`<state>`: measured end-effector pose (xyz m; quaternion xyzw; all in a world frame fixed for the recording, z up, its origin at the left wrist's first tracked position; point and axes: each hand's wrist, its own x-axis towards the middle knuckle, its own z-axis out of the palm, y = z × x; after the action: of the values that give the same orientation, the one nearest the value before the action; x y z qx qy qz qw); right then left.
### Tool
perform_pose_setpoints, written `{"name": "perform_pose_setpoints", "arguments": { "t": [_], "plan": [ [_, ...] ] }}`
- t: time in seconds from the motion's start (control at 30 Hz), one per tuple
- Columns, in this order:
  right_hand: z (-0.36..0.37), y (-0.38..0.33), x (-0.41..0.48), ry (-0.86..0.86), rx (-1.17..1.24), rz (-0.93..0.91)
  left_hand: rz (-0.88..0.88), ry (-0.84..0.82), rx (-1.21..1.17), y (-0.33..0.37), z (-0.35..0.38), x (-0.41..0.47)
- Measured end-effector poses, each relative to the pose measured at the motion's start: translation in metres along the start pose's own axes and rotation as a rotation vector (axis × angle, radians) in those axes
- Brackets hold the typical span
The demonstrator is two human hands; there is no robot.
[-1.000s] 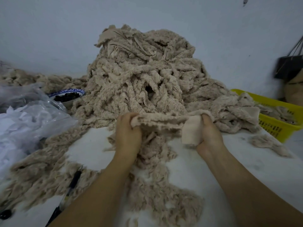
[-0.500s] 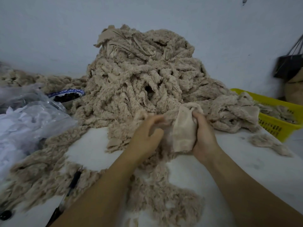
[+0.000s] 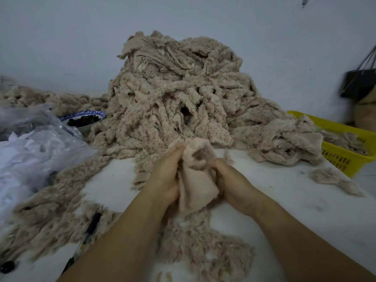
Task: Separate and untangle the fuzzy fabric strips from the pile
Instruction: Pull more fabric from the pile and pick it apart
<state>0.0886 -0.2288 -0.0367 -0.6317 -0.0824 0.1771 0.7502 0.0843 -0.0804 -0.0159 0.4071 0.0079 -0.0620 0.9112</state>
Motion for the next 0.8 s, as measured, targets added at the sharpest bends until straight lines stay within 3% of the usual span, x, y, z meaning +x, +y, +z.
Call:
{"name": "perform_pose_setpoints", "arguments": {
  "t": [0.07, 0.17, 0.27, 0.33, 0.47, 0.53, 0.7, 0.77, 0.8],
  "plan": [
    [-0.003, -0.001, 0.002, 0.026, 0.038, -0.078, 0.111, 0.048, 0.267, -0.006, 0.003, -0.001],
    [-0.007, -0.001, 0.003, -0.066, 0.051, -0.120, 0.319, -0.012, 0.943, -0.018, 0.003, -0.006],
    [-0.013, -0.002, 0.008, 0.156, 0.062, -0.122, 0.368, -0.118, 1.207, -0.024, 0.005, -0.009],
    [-0.021, -0.005, 0.012, 0.277, 0.184, -0.125, 0.331, -0.129, 1.180, -0.022, 0.004, -0.010],
    [-0.034, -0.010, 0.018, 0.306, 0.457, -0.185, 0.198, -0.247, 1.004, -0.015, 0.003, -0.014],
    [-0.038, -0.008, 0.022, 0.305, 0.516, -0.201, 0.150, -0.209, 0.932, -0.015, 0.002, -0.013],
    [-0.040, -0.004, 0.021, 0.351, 0.468, -0.183, 0.148, 0.165, 0.505, -0.002, -0.008, -0.003],
    [-0.036, -0.004, 0.019, 0.348, 0.431, -0.197, 0.013, 0.042, 0.302, 0.002, -0.007, -0.005],
    [-0.034, -0.004, 0.018, 0.350, 0.361, -0.208, 0.091, 0.000, 0.310, 0.003, -0.005, -0.010]
  ]
}}
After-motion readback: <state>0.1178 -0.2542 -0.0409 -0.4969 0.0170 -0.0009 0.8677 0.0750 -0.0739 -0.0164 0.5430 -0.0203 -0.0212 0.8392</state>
